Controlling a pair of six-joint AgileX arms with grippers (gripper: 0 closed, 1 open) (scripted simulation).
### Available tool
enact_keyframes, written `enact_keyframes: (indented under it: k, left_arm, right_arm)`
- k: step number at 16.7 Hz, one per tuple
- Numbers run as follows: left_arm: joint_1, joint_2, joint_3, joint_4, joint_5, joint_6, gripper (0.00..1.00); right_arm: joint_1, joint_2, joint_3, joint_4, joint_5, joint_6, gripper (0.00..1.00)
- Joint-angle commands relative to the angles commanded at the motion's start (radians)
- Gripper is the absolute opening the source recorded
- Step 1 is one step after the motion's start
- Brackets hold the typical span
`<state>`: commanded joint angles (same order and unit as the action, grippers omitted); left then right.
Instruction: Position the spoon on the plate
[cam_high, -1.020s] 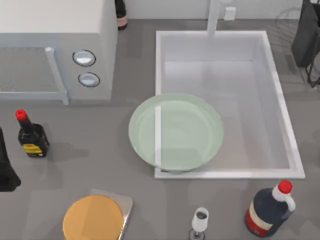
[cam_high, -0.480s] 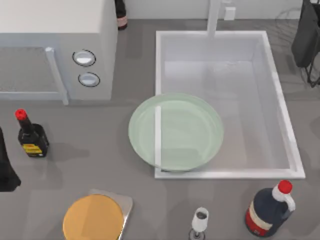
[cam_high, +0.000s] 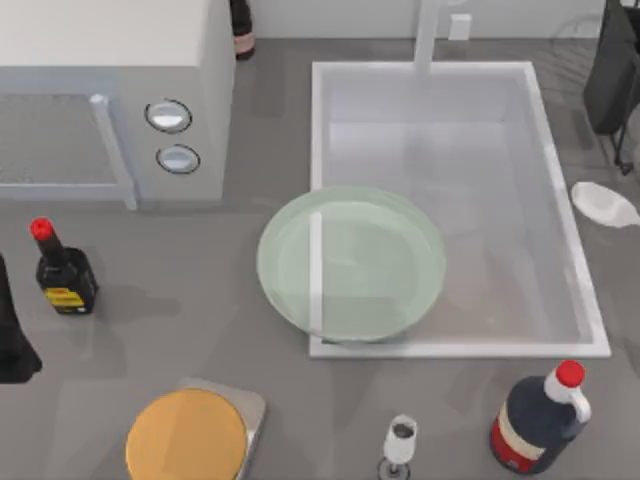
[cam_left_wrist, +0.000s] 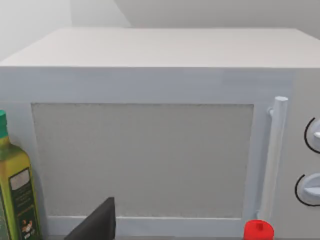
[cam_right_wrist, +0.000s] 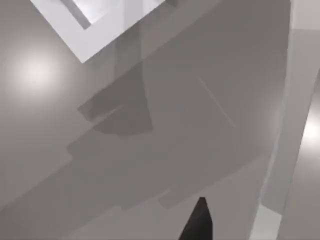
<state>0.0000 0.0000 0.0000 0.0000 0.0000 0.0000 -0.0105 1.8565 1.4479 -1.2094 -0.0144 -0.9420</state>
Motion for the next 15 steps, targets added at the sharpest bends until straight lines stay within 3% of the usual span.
enact_keyframes:
  k: [9,15]
  left_arm:
    - [0.000,0.000,0.000,0.000,0.000,0.000,1.00]
    - [0.000,0.000,0.000,0.000,0.000,0.000,1.00]
  right_arm:
    - [0.506,0.533,0.755,-0.170,-0.004,-0.015,0.00]
    - [0.652,0.658,0.922,-0.197,0.004,-0.010,0.00]
